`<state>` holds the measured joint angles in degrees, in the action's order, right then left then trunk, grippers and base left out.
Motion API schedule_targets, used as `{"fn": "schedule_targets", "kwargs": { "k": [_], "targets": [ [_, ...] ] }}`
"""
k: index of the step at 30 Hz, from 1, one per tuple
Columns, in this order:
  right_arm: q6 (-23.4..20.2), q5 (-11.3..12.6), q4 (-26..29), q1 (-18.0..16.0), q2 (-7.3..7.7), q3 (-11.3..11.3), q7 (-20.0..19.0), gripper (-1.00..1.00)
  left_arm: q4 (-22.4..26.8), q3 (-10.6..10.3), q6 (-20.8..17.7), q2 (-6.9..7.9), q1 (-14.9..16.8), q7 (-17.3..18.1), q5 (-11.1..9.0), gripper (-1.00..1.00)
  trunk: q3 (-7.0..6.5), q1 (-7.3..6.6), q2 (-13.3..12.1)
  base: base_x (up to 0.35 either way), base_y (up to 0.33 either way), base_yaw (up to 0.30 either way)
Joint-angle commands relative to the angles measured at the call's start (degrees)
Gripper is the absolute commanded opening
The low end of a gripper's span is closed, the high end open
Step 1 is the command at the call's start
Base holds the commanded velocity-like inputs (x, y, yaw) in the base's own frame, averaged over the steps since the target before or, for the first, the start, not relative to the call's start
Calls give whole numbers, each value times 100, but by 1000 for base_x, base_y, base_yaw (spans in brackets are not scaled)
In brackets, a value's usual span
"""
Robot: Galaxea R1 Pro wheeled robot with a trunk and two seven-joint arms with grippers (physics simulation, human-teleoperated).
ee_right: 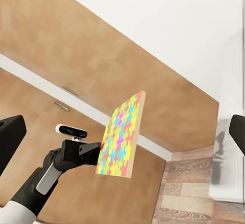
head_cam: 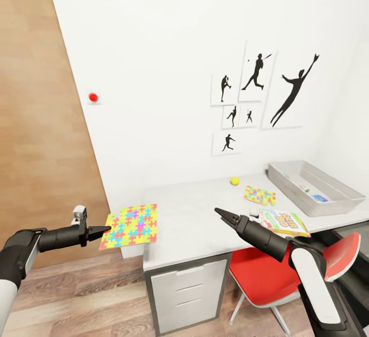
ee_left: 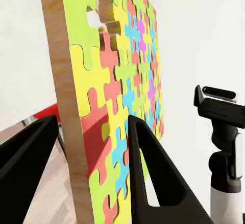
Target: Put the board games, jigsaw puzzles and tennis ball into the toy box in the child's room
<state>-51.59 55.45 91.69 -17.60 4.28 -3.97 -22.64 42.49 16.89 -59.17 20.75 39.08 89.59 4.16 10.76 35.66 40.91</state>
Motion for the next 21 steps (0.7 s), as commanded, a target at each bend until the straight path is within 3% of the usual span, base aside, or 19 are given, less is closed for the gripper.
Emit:
{"fn": "schedule_targets", "kwargs": {
  "k": [1, 9, 21],
  "targets": [
    [-27, -26, -1, -6, 0, -11, -40, 100, 5, 10, -59, 10, 3, 41, 43, -100, -11, -21, -35, -2, 0, -217],
    [-27, -26, -5, -6, 1, -18, -73, 100, 5, 7, -59, 105, 3, 41, 24, -100, -61, -65, -115, 0, 0, -246],
    [-27, -26, -10, -6, 1, -25, -83, 100, 5, 7, -59, 114, 3, 41, 23, -100, -220, -285, -516, 0, 0, -36]
  ]
}}
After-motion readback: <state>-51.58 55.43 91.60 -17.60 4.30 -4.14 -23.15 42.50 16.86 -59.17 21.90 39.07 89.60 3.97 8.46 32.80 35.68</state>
